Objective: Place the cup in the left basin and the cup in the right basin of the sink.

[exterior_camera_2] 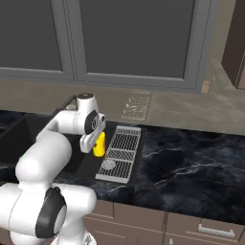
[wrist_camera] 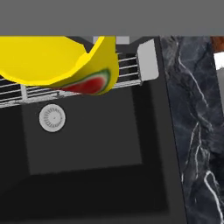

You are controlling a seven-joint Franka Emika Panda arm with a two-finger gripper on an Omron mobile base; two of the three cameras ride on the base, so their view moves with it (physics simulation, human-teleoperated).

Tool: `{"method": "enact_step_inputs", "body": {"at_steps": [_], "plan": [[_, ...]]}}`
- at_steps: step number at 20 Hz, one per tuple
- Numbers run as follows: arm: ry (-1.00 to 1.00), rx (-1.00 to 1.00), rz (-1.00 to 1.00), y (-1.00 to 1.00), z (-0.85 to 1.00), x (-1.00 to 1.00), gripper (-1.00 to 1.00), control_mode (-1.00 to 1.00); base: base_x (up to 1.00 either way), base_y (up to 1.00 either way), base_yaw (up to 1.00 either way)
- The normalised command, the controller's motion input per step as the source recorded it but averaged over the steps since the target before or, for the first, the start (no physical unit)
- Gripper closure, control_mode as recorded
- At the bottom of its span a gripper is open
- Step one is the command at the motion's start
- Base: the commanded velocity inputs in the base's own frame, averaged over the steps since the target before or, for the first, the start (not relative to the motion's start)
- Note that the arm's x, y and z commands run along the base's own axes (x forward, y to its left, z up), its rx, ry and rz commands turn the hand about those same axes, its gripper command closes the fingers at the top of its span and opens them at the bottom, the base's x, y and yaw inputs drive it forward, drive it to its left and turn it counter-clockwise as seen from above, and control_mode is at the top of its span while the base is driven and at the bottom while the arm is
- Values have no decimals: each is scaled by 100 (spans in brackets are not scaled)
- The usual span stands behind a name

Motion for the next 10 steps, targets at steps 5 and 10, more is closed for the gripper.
{"method": "enact_step_inputs", "body": {"at_steps": [5,10], "plan": [[0,0,16,48,0,51,100,-100,0,0,0],[0,0,11,40,0,43,100,-100,0,0,0]]}}
